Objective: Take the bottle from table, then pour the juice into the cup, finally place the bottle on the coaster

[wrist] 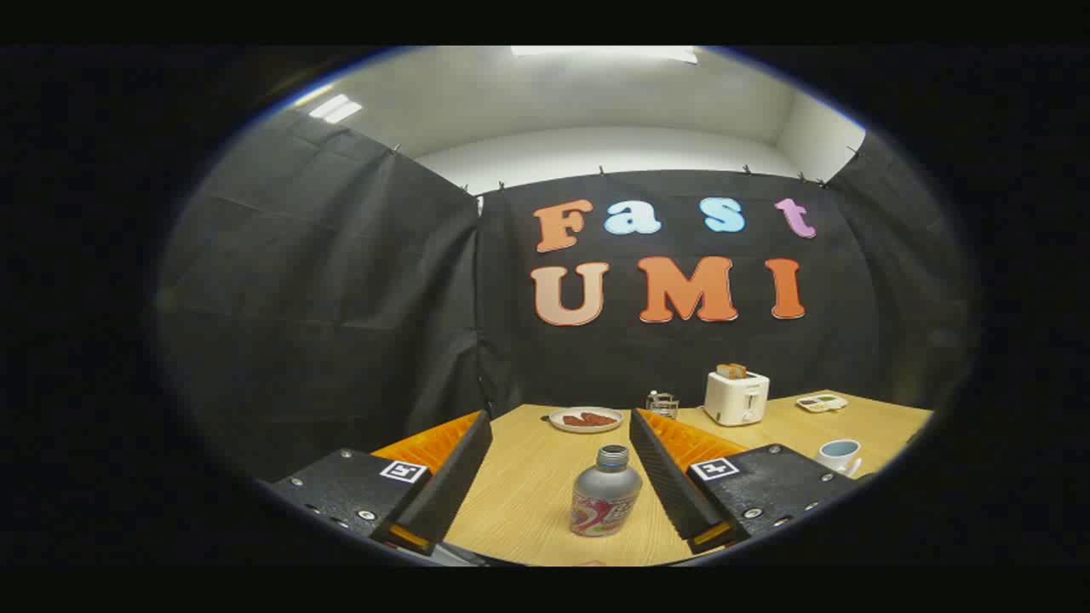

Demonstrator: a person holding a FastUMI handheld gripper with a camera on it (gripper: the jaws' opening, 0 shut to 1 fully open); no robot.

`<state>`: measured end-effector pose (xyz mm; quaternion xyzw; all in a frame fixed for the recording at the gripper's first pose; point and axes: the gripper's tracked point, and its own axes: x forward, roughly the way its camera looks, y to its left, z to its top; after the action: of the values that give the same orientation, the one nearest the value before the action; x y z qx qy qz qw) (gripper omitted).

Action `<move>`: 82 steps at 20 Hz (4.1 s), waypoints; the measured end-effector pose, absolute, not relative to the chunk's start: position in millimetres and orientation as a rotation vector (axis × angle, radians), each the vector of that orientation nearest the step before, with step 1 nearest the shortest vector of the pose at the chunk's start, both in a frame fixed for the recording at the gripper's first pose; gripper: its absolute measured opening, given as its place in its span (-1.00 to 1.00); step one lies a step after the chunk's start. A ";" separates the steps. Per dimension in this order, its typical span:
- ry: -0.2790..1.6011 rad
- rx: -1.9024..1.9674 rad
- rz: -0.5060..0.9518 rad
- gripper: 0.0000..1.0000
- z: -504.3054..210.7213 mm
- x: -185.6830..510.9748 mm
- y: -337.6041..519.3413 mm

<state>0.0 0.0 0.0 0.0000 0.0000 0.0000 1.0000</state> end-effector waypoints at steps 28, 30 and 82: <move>0.144 -0.005 -0.099 0.93 -93.5 20.2 -31.0; 0.172 -0.026 -0.107 0.90 -105.9 24.0 -31.6; 0.045 1.276 -0.238 0.52 -142.2 72.4 -180.0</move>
<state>72.4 -180.0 -142.2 0.5941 0.0208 -0.1109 0.7964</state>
